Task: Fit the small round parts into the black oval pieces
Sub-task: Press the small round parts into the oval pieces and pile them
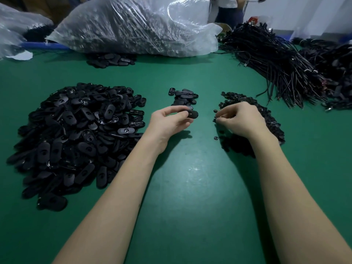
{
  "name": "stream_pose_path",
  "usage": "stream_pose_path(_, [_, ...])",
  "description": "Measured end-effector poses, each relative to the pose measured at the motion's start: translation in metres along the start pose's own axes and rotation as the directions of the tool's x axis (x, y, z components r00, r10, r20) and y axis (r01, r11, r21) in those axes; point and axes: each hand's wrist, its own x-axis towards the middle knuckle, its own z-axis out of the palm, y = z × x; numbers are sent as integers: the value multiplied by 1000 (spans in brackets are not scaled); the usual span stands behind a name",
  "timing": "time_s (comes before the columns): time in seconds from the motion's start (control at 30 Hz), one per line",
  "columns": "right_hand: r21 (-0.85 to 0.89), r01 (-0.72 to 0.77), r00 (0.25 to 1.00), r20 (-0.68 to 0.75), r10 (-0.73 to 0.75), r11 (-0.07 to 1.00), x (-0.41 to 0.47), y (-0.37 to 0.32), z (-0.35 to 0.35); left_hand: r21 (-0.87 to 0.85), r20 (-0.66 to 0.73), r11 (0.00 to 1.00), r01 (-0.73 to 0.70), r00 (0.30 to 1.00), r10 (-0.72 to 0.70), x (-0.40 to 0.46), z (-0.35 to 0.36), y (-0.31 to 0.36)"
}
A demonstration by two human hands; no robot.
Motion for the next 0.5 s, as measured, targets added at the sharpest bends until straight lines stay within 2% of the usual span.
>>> stream_pose_path(0.27, [-94,13,999,-33,-16,995,-2,-5,8,-2,-28,1000,-13,1000,13,2,-1,-1])
stream_pose_path(0.3, [-58,24,999,-30,-25,998,-3,-6,9,-14,-30,1000,-14,999,14,2,-2,-1])
stream_pose_path(0.37, [124,51,999,-18,-49,991,-3,-11,9,-36,-34,999,-14,999,13,3,-2,-1])
stream_pose_path(0.5, [444,77,996,12,-91,893,-7,-26,9,-94,-39,996,-5,999,2,3,-3,-1])
